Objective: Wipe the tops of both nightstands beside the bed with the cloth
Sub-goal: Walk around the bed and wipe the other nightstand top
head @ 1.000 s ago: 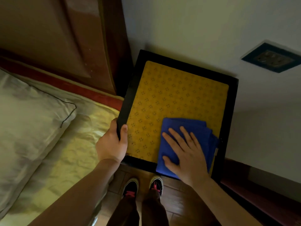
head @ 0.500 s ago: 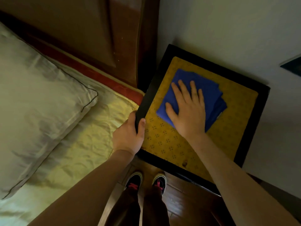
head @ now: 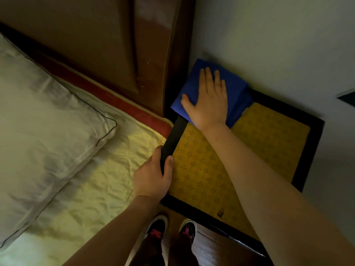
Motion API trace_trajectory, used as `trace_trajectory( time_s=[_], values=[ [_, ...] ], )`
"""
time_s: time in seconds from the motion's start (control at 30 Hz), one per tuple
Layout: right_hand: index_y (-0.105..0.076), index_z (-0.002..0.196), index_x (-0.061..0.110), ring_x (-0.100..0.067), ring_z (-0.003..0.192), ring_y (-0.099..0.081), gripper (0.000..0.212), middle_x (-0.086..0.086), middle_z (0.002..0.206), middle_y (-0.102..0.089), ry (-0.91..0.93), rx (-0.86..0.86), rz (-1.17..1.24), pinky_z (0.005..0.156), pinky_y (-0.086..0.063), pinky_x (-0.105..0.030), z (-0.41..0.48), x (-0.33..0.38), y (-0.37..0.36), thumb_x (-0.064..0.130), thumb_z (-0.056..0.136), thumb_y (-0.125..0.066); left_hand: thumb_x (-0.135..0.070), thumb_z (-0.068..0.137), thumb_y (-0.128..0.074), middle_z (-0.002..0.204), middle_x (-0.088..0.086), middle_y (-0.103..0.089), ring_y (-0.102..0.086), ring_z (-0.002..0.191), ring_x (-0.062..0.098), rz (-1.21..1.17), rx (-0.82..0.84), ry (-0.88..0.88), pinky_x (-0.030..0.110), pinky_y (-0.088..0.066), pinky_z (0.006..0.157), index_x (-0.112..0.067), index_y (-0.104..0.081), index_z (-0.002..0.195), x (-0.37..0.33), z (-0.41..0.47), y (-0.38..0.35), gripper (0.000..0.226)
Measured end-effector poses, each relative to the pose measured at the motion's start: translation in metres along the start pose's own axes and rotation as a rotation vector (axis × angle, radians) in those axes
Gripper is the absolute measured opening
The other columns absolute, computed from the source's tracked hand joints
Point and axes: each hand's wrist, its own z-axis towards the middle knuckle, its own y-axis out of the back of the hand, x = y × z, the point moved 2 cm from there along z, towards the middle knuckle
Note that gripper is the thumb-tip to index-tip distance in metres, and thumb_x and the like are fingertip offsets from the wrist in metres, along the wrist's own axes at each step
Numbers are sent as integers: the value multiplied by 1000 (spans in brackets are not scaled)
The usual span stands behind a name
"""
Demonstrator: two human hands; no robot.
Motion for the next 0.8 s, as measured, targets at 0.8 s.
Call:
trace_trajectory(
  time_s=[0.8],
  values=[
    [-14, 154, 14, -28, 149, -15, 81, -5, 161, -21, 41, 26, -1, 120, -10, -41, -56, -8, -5, 63, 91, -26, -53, 95, -28, 83, 9, -70, -65, 71, 33, 22, -4, 23, 32, -36, 55, -20, -43, 132, 1, 0, -1, 52]
  ],
)
